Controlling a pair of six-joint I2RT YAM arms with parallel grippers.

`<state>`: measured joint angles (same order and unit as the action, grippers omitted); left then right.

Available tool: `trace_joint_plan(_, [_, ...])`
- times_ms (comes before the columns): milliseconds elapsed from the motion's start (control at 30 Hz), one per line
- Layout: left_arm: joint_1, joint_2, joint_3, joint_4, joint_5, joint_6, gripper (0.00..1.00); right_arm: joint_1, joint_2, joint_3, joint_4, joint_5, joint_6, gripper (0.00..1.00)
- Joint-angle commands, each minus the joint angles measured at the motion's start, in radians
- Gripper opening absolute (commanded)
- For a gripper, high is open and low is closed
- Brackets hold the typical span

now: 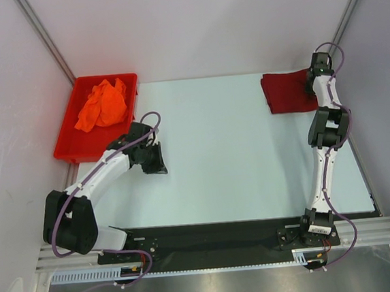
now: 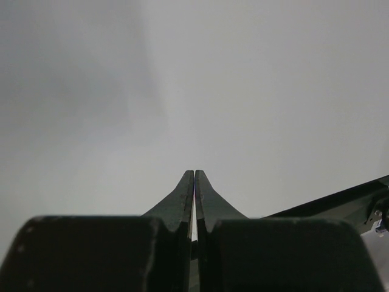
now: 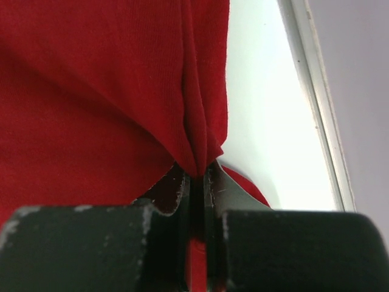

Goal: Fold and stack the t-shirts
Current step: Neatly place the folded tshirt to the corner

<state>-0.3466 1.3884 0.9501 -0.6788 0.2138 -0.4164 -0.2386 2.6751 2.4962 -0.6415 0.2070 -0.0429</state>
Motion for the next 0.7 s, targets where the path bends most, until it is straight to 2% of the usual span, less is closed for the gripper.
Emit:
trace_joint_plan(0, [-0.003, -0.015, -0.008, 0.016, 0.015, 0.016, 0.06, -0.025, 0.026, 0.041, 0.026, 0.057, -0.002, 0.0])
trace_joint_plan(333, [-0.002, -0.035, -0.019, 0.005, 0.015, 0.018, 0.06, -0.016, 0.016, 0.024, 0.058, 0.043, -0.034, 0.01])
trace_joint_plan(367, [-0.003, -0.035, -0.02, 0.005, 0.016, 0.018, 0.06, -0.013, 0.016, 0.024, 0.06, 0.04, -0.038, 0.05])
trace_joint_plan(433, [-0.002, -0.038, -0.022, 0.004, 0.016, 0.019, 0.06, -0.008, 0.017, 0.024, 0.075, 0.054, -0.04, 0.26])
trace_joint_plan(567, [-0.002, -0.043, -0.025, 0.002, 0.016, 0.024, 0.06, 0.002, 0.022, 0.03, 0.104, 0.109, -0.057, 0.48])
trace_joint_plan(600, [-0.003, -0.043, -0.025, 0.004, 0.016, 0.022, 0.06, 0.004, 0.019, 0.03, 0.103, 0.144, -0.055, 0.61])
trace_joint_plan(667, [-0.003, -0.049, -0.025, 0.018, 0.018, 0.019, 0.06, 0.002, 0.002, 0.02, 0.1, 0.169, -0.046, 0.69])
